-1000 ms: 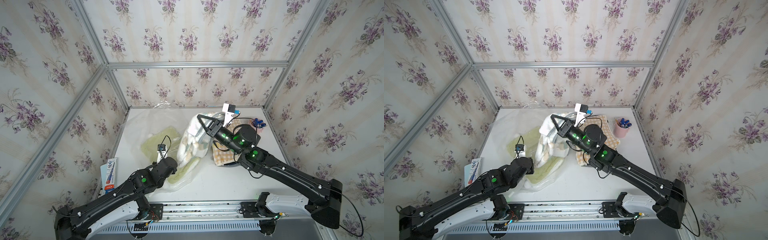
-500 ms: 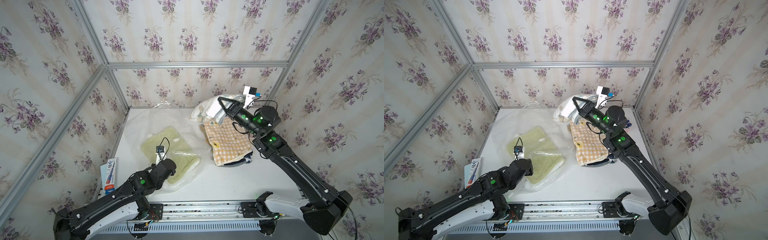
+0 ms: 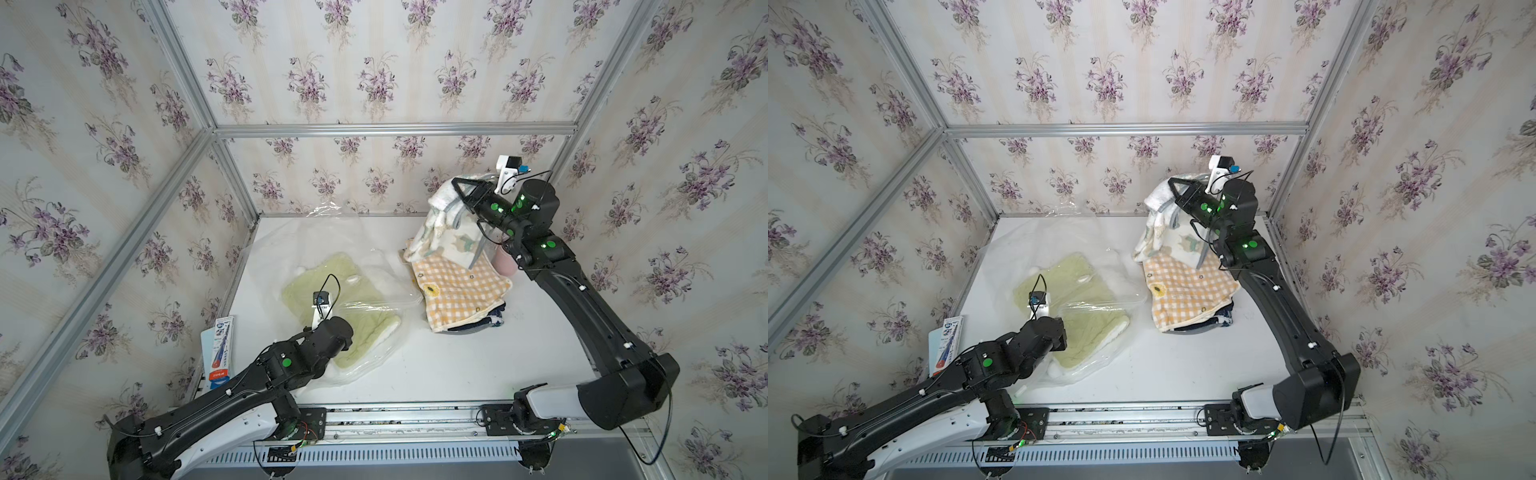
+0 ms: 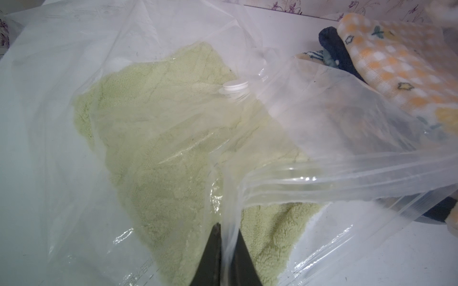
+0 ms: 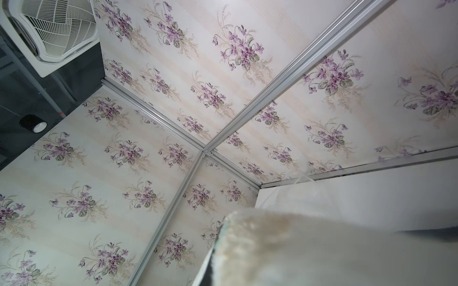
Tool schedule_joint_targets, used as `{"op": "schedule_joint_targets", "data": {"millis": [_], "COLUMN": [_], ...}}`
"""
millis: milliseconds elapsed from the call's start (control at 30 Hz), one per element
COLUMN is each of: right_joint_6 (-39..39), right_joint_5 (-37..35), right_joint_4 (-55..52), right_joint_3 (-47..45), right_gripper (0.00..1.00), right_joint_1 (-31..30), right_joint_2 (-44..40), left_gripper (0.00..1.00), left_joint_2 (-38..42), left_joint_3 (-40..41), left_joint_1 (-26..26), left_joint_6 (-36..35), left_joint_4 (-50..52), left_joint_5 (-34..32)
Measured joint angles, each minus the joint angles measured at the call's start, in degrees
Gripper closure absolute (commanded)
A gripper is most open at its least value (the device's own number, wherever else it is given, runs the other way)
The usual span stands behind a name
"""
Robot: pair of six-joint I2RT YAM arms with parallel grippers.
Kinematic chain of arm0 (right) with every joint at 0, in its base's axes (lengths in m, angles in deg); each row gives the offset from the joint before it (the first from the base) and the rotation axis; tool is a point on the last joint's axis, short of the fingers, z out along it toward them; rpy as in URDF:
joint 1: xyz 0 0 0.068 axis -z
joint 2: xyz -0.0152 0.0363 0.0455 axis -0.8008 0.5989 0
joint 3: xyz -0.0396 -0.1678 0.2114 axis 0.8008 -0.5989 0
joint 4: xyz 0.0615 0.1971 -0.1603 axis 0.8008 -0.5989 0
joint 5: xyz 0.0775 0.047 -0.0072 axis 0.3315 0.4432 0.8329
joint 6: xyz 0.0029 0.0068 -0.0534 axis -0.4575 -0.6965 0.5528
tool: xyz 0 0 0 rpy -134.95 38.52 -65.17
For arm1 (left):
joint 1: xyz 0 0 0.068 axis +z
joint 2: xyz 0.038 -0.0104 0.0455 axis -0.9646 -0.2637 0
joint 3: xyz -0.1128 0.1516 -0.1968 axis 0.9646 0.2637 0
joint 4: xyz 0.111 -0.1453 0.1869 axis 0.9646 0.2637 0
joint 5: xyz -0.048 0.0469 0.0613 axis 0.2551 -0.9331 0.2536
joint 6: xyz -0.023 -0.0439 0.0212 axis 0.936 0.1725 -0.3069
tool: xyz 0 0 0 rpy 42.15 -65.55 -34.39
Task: Take the blanket out of the vacuum bag
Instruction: Place the blanket at the center of the board.
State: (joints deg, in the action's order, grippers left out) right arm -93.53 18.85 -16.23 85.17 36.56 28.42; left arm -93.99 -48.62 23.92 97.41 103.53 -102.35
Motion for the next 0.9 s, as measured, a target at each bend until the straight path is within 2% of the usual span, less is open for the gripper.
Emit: {"op": "schedule_joint_targets", "data": {"millis": [100,167,433,533,633,900], "right_joint_6": [0.4,0.4,-6.9,-9.0,-9.9,-9.9], "right_joint_5": [-0.5,-0.8,-3.4,-5.9,-7.8,-7.3], "right_joint_4": [-1.0,-0.1,-0.4,-2.0,-2.5,-5.1], "right_joint_3": [2.0,-1.5,-37.9,-45.8,-46.4,-42.1], "right_gripper": [1.0,1.0,1.0,1.0,1.0,1.0], "right_joint_1": [1.6,1.6,1.4,1.3,1.3,0.9], "right_joint_2": [1.0,-0.7,-14.6,-20.4,-23.7,-25.0], "left_gripper": [0.9,0.9,0.9,0.9,0.9,0.9], "left_joint_2": [-1.5,-2.0,-0.8,-0.5,-0.4,-0.7], "left_joint_3": [-0.9,-1.1,-0.3,-0.1,0.3,0.1], "left_joint_1": [0.2,0.2,0.3,0.3,0.5,0.5], "left_joint_6": [-0.4,-0.6,-1.2,-1.3,-1.3,-1.2], "left_joint_4": [-0.3,-0.9,-2.0,-2.1,-2.3,-2.4], "left_joint_5": [0.6,0.9,1.4,1.5,1.7,2.4]}}
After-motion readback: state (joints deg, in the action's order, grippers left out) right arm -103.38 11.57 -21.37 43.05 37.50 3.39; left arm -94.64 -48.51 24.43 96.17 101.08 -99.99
